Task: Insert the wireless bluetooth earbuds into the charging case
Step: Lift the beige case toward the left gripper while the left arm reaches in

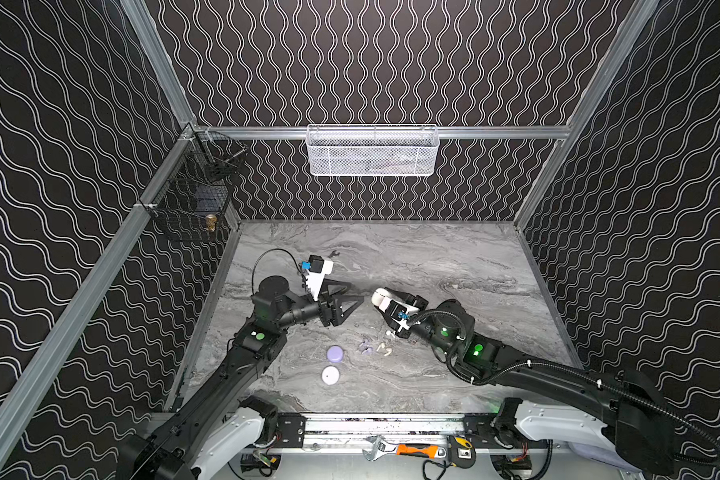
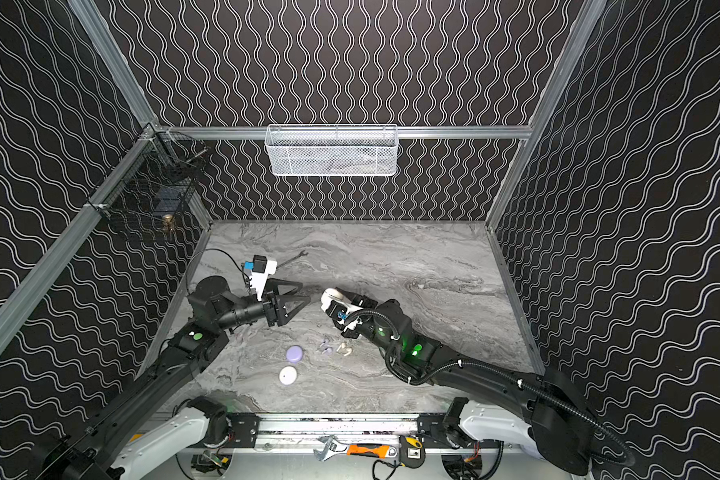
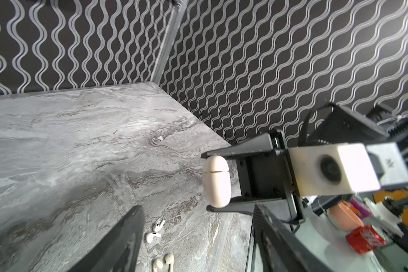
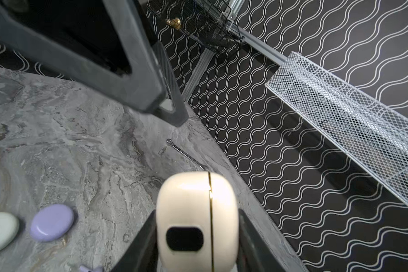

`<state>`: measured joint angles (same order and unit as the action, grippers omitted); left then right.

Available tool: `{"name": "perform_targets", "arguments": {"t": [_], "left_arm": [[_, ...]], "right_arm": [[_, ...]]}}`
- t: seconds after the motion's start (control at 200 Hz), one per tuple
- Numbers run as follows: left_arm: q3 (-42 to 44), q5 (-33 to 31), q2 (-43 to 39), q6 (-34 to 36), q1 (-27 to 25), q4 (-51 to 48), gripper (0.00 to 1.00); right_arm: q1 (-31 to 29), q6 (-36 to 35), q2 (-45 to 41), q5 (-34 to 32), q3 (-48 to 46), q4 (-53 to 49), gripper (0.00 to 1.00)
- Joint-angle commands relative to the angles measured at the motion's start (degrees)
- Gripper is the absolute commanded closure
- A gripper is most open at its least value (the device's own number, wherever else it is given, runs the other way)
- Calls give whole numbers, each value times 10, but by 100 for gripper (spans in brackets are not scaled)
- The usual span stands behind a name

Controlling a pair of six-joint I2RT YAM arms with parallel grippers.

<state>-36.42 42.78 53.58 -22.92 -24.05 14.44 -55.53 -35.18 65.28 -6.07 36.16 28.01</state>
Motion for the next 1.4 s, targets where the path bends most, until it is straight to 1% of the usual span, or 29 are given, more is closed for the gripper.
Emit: {"name": "perform_targets", "arguments": {"t": [0.0, 0.085, 0.145, 0.205, 0.25, 0.44, 0.556, 0.696, 0.881, 1.266, 1.331, 1.391], "left_arm": [[-13, 2, 11, 43, -20, -3, 29], [-24, -12, 18, 61, -39, -22, 31], [-28, -15, 23, 66, -51, -25, 33], [-33, -18, 27, 73, -64, -33, 41], [-36, -22, 30, 79, -72, -40, 45], [-38, -49, 26, 91, -93, -56, 47], [-33, -39, 21, 85, -97, -41, 55], [-35, -39, 20, 86, -99, -45, 57], [-36, -38, 21, 88, -103, -46, 63], [-38, -48, 30, 95, -106, -54, 61], [-40, -49, 32, 97, -106, -57, 66], [-41, -50, 33, 98, -106, -58, 68]], "right_arm": [[-4, -10, -2, 26, 3, 36, 81], [-5, -11, 4, 21, 5, 42, 81], [-7, -13, 9, 22, 9, 39, 81], [-7, -14, 15, 18, 13, 42, 81], [-9, -16, 19, 13, 12, 52, 82], [-12, -27, 17, 9, 1, 93, 82], [-17, -38, 15, 3, -12, 134, 82], [-26, -57, 17, -10, -31, 183, 82], [-33, -64, 23, -11, -32, 195, 82], [-41, -81, 40, -14, -23, 207, 82], [-41, -84, 43, -16, -22, 211, 82], [-41, -87, 44, -21, -22, 216, 82]]}}
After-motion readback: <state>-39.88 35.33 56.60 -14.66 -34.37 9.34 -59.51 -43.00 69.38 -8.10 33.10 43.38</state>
